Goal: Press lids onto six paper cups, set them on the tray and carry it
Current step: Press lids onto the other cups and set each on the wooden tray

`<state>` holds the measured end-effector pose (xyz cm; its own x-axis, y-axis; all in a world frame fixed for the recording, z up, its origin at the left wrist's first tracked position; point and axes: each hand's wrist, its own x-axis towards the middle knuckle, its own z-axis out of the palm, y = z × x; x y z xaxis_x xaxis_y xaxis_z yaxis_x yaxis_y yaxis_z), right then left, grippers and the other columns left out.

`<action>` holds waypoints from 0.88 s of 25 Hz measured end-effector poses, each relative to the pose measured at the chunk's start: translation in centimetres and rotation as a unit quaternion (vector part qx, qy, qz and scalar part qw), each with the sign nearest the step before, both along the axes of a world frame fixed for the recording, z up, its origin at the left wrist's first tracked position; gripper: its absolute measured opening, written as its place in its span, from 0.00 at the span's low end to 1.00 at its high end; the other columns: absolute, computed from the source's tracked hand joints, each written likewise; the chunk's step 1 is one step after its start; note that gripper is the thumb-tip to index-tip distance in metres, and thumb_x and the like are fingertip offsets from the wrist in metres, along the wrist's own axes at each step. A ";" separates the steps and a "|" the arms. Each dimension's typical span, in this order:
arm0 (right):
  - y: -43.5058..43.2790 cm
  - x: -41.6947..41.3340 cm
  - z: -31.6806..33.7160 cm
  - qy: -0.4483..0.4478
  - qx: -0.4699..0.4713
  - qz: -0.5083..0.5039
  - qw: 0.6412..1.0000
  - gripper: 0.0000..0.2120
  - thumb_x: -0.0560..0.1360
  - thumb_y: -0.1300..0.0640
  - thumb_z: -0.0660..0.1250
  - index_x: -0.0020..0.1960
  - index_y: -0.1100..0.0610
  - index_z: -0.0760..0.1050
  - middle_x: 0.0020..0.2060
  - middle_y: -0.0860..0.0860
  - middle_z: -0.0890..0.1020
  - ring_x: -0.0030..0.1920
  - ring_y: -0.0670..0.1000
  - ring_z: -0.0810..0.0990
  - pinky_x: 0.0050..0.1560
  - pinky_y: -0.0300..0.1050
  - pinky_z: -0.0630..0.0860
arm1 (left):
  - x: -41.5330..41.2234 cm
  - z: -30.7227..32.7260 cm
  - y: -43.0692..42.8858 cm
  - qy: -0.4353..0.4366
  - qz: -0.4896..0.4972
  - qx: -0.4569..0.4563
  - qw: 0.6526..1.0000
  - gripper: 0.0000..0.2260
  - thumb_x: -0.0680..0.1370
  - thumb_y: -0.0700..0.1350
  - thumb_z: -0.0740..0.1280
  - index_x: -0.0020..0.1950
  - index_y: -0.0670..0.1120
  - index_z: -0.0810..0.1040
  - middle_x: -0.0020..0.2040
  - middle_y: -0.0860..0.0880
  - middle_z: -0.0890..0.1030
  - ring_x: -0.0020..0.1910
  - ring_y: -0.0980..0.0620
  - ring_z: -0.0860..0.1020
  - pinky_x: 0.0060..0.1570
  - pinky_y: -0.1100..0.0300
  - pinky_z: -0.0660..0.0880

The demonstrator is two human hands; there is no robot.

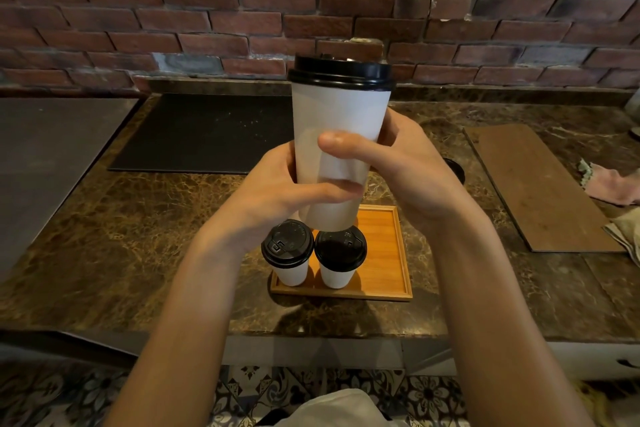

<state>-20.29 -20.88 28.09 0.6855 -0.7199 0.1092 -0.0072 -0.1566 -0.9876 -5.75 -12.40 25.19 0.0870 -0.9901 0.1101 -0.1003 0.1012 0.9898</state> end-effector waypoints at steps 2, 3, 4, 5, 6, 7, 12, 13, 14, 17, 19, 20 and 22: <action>0.0 0.1 0.2 0.006 -0.011 -0.006 1.000 0.27 0.65 0.47 0.75 0.62 0.50 0.75 0.51 0.45 0.83 0.51 0.42 0.82 0.46 0.36 0.79 | -0.1 -0.1 -0.1 -0.007 0.017 -0.007 1.000 0.24 0.65 0.51 0.76 0.59 0.54 0.75 0.51 0.54 0.82 0.53 0.56 0.80 0.46 0.67 0.77; 0.1 0.2 0.3 0.008 -0.018 -0.012 1.000 0.27 0.65 0.47 0.76 0.62 0.50 0.74 0.51 0.45 0.82 0.51 0.42 0.82 0.46 0.36 0.79 | -0.2 -0.1 -0.2 -0.011 0.025 -0.009 1.000 0.25 0.65 0.51 0.75 0.60 0.53 0.75 0.51 0.55 0.82 0.53 0.56 0.80 0.45 0.67 0.77; 0.1 0.2 0.4 0.010 -0.025 -0.019 0.999 0.28 0.65 0.46 0.76 0.62 0.50 0.74 0.51 0.45 0.82 0.51 0.42 0.82 0.46 0.36 0.80 | -0.3 0.0 -0.2 -0.014 0.032 -0.011 0.999 0.26 0.65 0.52 0.75 0.61 0.52 0.74 0.51 0.56 0.82 0.53 0.57 0.80 0.45 0.68 0.76; 0.2 0.3 0.5 0.012 -0.032 -0.027 0.999 0.29 0.65 0.45 0.76 0.63 0.50 0.73 0.52 0.45 0.82 0.52 0.42 0.82 0.47 0.38 0.80 | -0.4 0.1 -0.3 -0.016 0.039 -0.014 0.999 0.27 0.65 0.53 0.75 0.62 0.51 0.74 0.51 0.56 0.81 0.52 0.58 0.80 0.44 0.68 0.76; 0.3 0.4 0.6 0.014 -0.040 -0.035 0.998 0.30 0.64 0.45 0.76 0.63 0.49 0.73 0.53 0.45 0.81 0.52 0.43 0.82 0.48 0.39 0.81 | -0.4 0.1 -0.3 -0.020 0.048 -0.018 0.998 0.27 0.65 0.53 0.76 0.62 0.51 0.74 0.51 0.57 0.81 0.52 0.59 0.79 0.44 0.69 0.76; 0.4 0.4 0.7 0.015 -0.049 -0.043 0.998 0.30 0.65 0.45 0.77 0.64 0.50 0.72 0.54 0.45 0.81 0.53 0.44 0.81 0.50 0.41 0.82 | -0.5 0.1 -0.4 -0.026 0.059 -0.021 0.998 0.28 0.65 0.52 0.77 0.62 0.52 0.73 0.51 0.58 0.81 0.52 0.59 0.79 0.43 0.70 0.76; 0.8 0.8 0.5 0.031 -0.083 -0.092 0.992 0.33 0.66 0.45 0.78 0.67 0.50 0.69 0.55 0.44 0.78 0.54 0.43 0.79 0.51 0.41 0.81 | -1.4 -0.3 -0.6 -0.046 0.127 -0.038 0.990 0.29 0.61 0.53 0.78 0.58 0.58 0.72 0.50 0.59 0.81 0.50 0.64 0.79 0.40 0.73 0.75; 0.9 0.9 0.4 0.034 -0.086 -0.103 0.990 0.34 0.66 0.45 0.78 0.67 0.50 0.69 0.55 0.44 0.78 0.55 0.43 0.78 0.51 0.41 0.80 | -1.6 -0.4 -0.7 -0.043 0.138 -0.043 0.989 0.28 0.61 0.51 0.78 0.57 0.59 0.71 0.50 0.59 0.80 0.50 0.65 0.79 0.40 0.74 0.75; 0.9 1.1 0.3 0.038 -0.090 -0.112 0.989 0.35 0.66 0.44 0.78 0.68 0.50 0.68 0.56 0.44 0.77 0.55 0.44 0.78 0.52 0.43 0.80 | -1.8 -0.7 -0.8 -0.040 0.148 -0.046 0.987 0.27 0.63 0.47 0.78 0.56 0.60 0.70 0.51 0.59 0.79 0.51 0.66 0.78 0.40 0.74 0.75; 1.1 1.5 0.0 0.046 -0.095 -0.136 0.985 0.37 0.65 0.43 0.78 0.69 0.50 0.67 0.58 0.46 0.77 0.58 0.46 0.77 0.55 0.49 0.81 | -1.9 -1.2 -1.2 -0.026 0.167 -0.047 0.985 0.27 0.65 0.38 0.76 0.55 0.59 0.70 0.52 0.57 0.78 0.49 0.68 0.78 0.39 0.73 0.75; 1.2 1.6 -0.2 0.054 -0.099 -0.144 0.983 0.37 0.65 0.42 0.78 0.69 0.50 0.67 0.59 0.46 0.76 0.59 0.47 0.77 0.56 0.50 0.80 | -1.9 -1.3 -1.2 -0.026 0.174 -0.044 0.983 0.27 0.65 0.36 0.76 0.53 0.60 0.70 0.51 0.58 0.78 0.47 0.70 0.78 0.37 0.74 0.74; 1.3 1.6 -0.2 0.053 -0.100 -0.145 0.983 0.37 0.65 0.42 0.78 0.68 0.50 0.67 0.59 0.46 0.77 0.59 0.47 0.77 0.56 0.51 0.81 | -1.8 -1.3 -1.1 -0.033 0.174 -0.043 0.983 0.27 0.65 0.37 0.76 0.53 0.60 0.70 0.51 0.58 0.78 0.47 0.71 0.78 0.37 0.75 0.74; 1.2 1.4 -0.2 0.039 -0.101 -0.145 0.984 0.35 0.65 0.43 0.79 0.67 0.50 0.69 0.58 0.46 0.78 0.58 0.47 0.77 0.55 0.50 0.81 | -1.7 -1.2 -1.0 -0.050 0.167 -0.046 0.984 0.27 0.64 0.40 0.77 0.53 0.62 0.69 0.51 0.60 0.78 0.48 0.71 0.77 0.38 0.76 0.74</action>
